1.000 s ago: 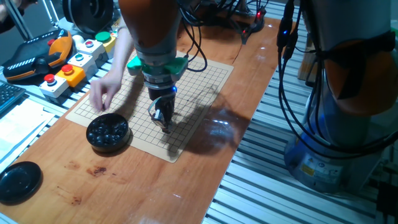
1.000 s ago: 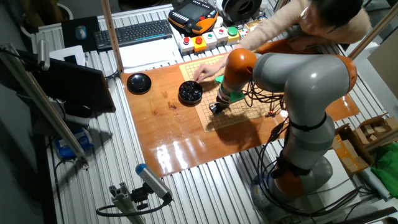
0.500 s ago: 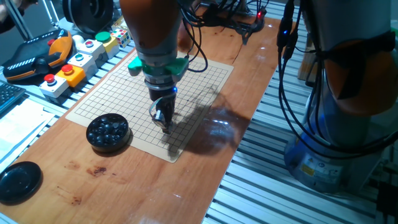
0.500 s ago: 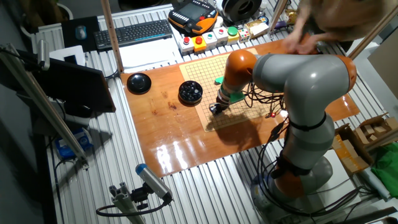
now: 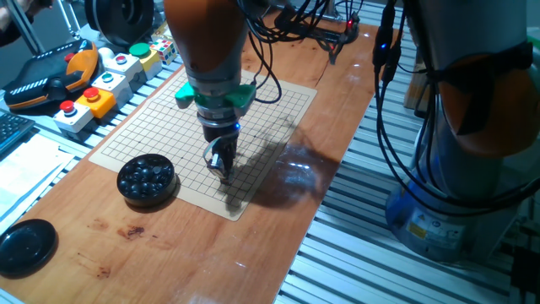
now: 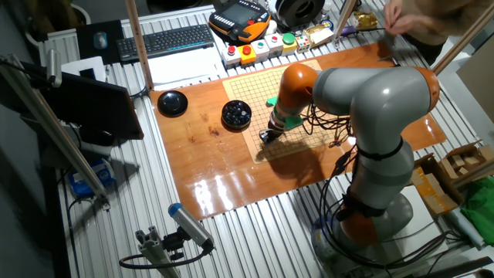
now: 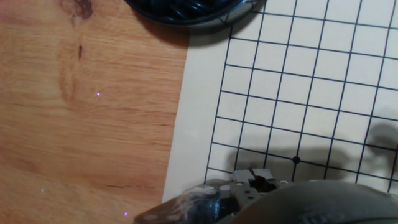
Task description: Play the first move as black on the 3-4 point in the upper right corner of the Go board
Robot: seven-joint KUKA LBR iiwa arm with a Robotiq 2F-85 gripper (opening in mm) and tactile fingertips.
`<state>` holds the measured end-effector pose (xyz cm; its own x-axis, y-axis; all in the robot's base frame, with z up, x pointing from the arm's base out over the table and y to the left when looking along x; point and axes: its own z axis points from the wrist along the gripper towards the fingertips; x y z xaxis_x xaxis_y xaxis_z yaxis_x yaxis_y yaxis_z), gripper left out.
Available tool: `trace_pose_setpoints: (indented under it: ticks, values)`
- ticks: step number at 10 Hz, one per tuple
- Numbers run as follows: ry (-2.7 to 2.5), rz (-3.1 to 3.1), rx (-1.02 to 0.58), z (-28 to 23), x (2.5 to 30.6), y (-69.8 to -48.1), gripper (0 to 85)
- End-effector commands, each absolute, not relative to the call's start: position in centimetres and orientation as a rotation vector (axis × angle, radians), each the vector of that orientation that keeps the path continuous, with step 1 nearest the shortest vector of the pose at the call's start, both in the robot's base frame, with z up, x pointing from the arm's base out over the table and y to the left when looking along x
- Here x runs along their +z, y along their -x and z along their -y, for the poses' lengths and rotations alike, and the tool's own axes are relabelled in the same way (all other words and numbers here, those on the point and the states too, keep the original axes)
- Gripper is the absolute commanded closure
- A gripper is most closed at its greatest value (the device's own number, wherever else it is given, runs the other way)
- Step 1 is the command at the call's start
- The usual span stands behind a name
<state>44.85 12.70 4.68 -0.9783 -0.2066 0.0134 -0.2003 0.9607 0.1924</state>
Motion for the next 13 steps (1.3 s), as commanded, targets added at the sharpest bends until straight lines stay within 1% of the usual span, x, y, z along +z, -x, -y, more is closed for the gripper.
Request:
trace_pose_setpoints:
  ticks: [1, 6, 13]
  values:
    - [-0.317, 3.075, -0.299, -12.69, 4.65, -44.84, 84.3]
    - [-0.301, 3.068, -0.323, -12.71, 4.24, -44.47, 84.3]
    - [-0.292, 3.071, -0.332, -12.88, 4.29, -44.57, 84.3]
